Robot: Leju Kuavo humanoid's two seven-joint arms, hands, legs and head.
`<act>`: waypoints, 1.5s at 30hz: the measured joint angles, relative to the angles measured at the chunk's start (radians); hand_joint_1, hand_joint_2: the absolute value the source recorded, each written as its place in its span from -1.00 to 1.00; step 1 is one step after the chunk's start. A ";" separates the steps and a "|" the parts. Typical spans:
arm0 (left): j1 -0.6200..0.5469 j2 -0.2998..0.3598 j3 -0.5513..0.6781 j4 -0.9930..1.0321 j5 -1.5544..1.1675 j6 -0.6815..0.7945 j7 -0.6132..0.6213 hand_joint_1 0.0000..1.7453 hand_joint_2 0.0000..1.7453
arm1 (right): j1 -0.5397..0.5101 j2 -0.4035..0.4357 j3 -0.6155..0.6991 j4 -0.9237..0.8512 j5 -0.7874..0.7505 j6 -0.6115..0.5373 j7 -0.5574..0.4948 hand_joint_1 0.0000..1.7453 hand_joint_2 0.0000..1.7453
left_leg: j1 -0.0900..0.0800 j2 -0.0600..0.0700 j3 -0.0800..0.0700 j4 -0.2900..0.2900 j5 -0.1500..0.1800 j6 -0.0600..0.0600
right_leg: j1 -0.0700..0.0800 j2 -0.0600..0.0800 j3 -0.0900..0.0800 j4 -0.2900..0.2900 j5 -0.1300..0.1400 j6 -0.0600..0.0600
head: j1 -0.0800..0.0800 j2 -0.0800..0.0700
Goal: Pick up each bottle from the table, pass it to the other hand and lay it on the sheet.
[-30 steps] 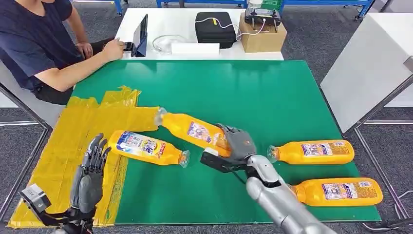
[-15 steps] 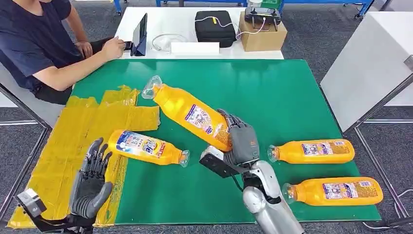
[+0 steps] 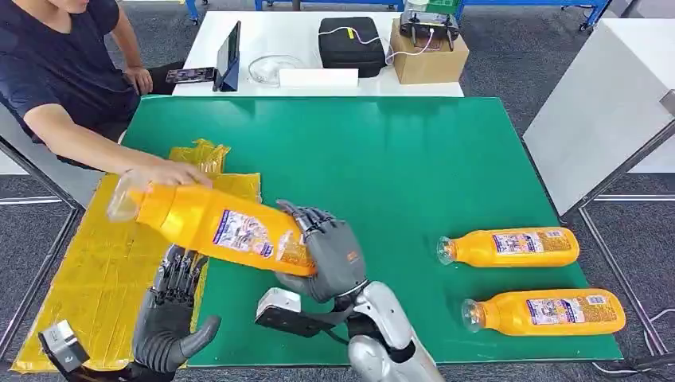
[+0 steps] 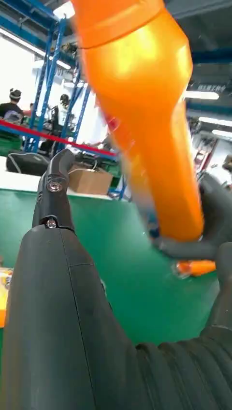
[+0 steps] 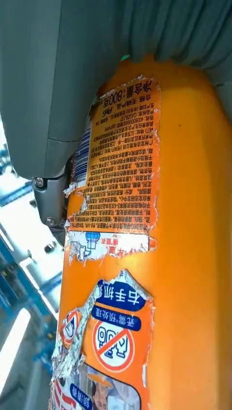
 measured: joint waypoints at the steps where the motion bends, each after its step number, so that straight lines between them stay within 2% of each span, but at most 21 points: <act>1: 0.000 0.002 -0.004 0.000 0.011 -0.003 0.002 -1.00 1.00 | 0.000 0.006 0.012 0.012 0.004 0.000 -0.003 1.00 1.00 | 0.000 0.000 0.000 0.000 0.000 0.000 | 0.000 0.000 0.000 0.000 0.000 0.000 | 0.000 0.000; 7: 0.005 0.010 -0.019 0.000 0.067 -0.026 0.004 -1.00 1.00 | 0.002 0.043 0.075 0.106 0.004 0.005 -0.018 1.00 1.00 | 0.000 0.000 0.000 0.000 0.000 0.000 | 0.000 0.000 0.000 0.000 0.000 0.000 | 0.000 0.000; 14: 0.011 0.015 -0.020 0.000 0.127 -0.042 0.014 -1.00 1.00 | -0.017 0.048 0.115 0.196 -0.010 0.028 -0.062 1.00 1.00 | 0.000 0.000 0.000 0.000 0.000 0.000 | 0.000 0.000 0.000 0.000 0.000 0.000 | 0.000 0.000; 27: 0.012 0.017 -0.019 0.006 0.159 -0.047 0.023 -1.00 1.00 | -0.028 0.049 0.140 0.248 -0.018 0.040 -0.085 1.00 1.00 | 0.000 0.000 0.000 0.000 0.000 0.000 | 0.000 0.000 0.000 0.000 0.000 0.000 | 0.000 0.000; 28: 0.012 0.017 -0.019 0.008 0.159 -0.045 0.023 -0.90 1.00 | -0.029 0.050 0.143 0.252 -0.018 0.041 -0.091 1.00 1.00 | 0.000 0.000 0.000 0.000 0.000 0.000 | 0.000 0.000 0.000 0.000 0.000 0.000 | 0.000 0.000; 29: 0.012 0.017 -0.018 0.010 0.159 -0.041 0.023 1.00 1.00 | -0.030 0.050 0.147 0.255 -0.018 0.043 -0.093 1.00 1.00 | 0.000 0.000 0.000 0.000 0.000 0.000 | 0.000 0.000 -0.001 0.000 0.000 0.000 | 0.000 0.000; 42: 0.011 0.005 0.004 0.010 0.147 -0.031 0.011 1.00 1.00 | -0.033 0.049 0.164 0.269 -0.027 0.049 -0.097 1.00 1.00 | 0.000 0.000 0.000 0.000 0.000 0.000 | 0.000 0.000 -0.001 0.000 0.000 0.000 | 0.000 0.000; 43: 0.011 0.005 0.006 0.010 0.143 -0.031 0.010 1.00 1.00 | -0.033 0.049 0.165 0.269 -0.027 0.049 -0.097 0.52 1.00 | 0.000 0.000 0.000 0.000 0.000 0.000 | 0.000 0.000 -0.001 0.000 0.000 0.000 | 0.000 0.000; 45: 0.011 0.002 0.010 0.010 0.137 -0.031 0.007 1.00 1.00 | -0.033 0.049 0.165 0.270 -0.027 0.048 -0.096 0.52 1.00 | 0.000 0.000 0.000 0.000 0.000 0.000 | 0.000 0.000 -0.001 0.000 0.000 0.000 | 0.000 0.000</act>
